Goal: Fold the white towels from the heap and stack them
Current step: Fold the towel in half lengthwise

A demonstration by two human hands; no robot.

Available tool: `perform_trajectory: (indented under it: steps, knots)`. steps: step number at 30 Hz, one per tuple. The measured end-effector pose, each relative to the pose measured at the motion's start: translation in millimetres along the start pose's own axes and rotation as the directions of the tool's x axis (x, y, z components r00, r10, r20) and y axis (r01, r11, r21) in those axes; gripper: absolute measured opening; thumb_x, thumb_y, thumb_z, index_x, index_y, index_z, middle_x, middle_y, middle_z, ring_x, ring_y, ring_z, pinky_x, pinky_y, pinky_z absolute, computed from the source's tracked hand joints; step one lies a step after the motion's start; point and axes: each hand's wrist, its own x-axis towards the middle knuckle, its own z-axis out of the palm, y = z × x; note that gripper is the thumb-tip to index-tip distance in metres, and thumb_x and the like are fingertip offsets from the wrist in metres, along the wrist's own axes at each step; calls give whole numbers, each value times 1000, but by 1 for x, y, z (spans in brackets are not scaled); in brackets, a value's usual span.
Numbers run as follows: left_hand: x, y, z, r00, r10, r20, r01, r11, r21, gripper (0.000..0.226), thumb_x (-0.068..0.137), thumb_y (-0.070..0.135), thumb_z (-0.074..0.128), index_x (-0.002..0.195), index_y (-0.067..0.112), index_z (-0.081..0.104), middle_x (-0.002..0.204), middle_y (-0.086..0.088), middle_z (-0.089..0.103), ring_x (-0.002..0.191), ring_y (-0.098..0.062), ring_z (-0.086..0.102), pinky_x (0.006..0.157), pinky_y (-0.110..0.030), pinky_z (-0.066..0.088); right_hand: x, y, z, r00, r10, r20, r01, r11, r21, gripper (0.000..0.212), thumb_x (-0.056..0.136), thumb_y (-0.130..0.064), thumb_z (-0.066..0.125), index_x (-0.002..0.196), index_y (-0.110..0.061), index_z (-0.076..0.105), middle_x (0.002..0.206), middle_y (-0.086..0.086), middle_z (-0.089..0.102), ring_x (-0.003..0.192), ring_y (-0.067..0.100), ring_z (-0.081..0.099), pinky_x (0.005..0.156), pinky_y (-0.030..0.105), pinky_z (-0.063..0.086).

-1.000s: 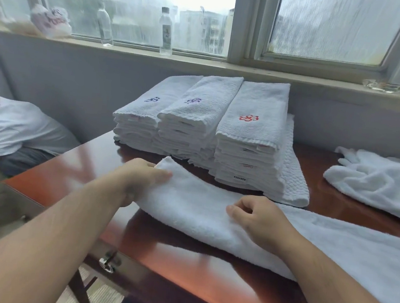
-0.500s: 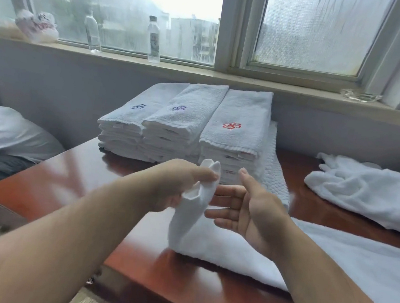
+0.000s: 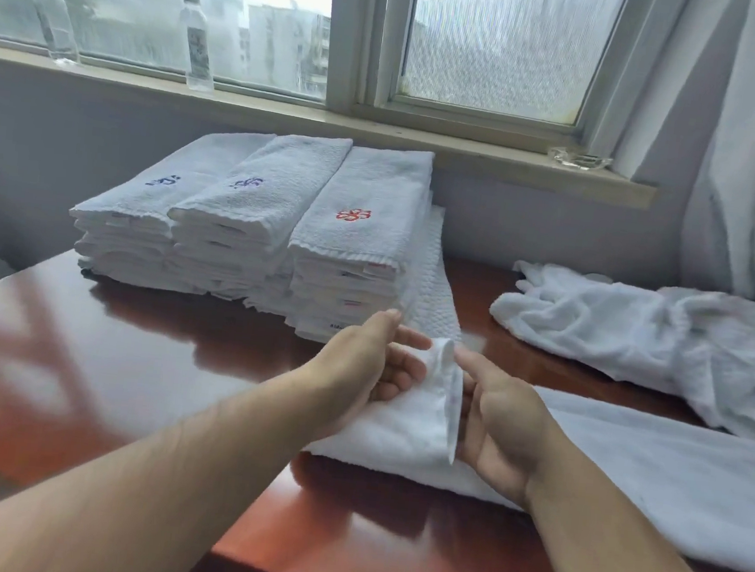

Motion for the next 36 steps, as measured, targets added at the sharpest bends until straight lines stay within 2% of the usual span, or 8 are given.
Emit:
perform_trajectory:
  steps: [5,8,11,15,17,21,28,36]
  knots:
    - [0,-3,-5,986,34,-162,-68,974,-215,46,106,36,32,96,7,66,74,-7,61,65,-16,51,62,-28,43,5,6,16,977,-49,-208,8,981,-193,65,97,-53,61,112,10,63,106,31,66,98,46,66,96,55,53]
    - [-2,-3,-10,980,7,-197,-63,958,-279,46,105,37,32,97,8,67,79,-10,63,69,-18,53,65,-30,44,4,6,15,983,-16,-185,0,996,-84,56,95,-49,64,125,-1,63,122,26,68,115,42,66,104,57,49]
    - [-1,-2,-15,981,-12,-193,-48,951,-305,45,103,38,34,96,8,66,80,-10,64,68,-20,55,63,-31,45,6,12,13,986,-67,-154,21,959,-283,48,92,-37,69,115,5,65,102,18,70,97,28,66,94,53,52]
    - [2,2,-34,942,246,-231,-228,968,103,39,98,40,36,92,19,68,76,2,68,65,-12,56,65,-31,42,5,12,6,973,-112,-204,45,951,-307,25,92,-7,57,106,10,67,100,30,72,89,40,71,87,53,56]
    - [5,0,-43,898,413,-153,-327,858,397,38,89,43,36,94,28,70,87,8,71,83,-7,62,83,-34,48,2,3,-4,971,-115,-209,72,976,-206,22,96,-4,54,110,2,70,102,21,76,94,37,74,83,49,62]
    - [10,-4,-38,888,458,33,-387,707,592,50,89,48,37,124,30,68,125,9,66,127,-10,53,111,-43,40,-13,-24,-44,960,-182,-214,171,983,-68,24,99,-5,51,111,-1,71,106,18,76,96,34,75,67,35,62]
    - [29,-13,35,851,410,327,-509,493,706,44,105,41,36,147,36,46,148,13,48,142,-12,34,119,-36,26,-66,-71,-172,911,-279,-304,298,954,17,25,96,-15,58,108,-3,77,124,20,70,114,32,69,80,34,60]
    - [40,-30,128,797,311,517,-593,246,766,60,99,53,42,155,40,27,162,14,27,148,-9,14,122,-30,15,-122,-101,-290,861,-215,-461,165,975,-146,36,94,-21,64,122,0,71,127,20,68,119,31,67,86,36,60]
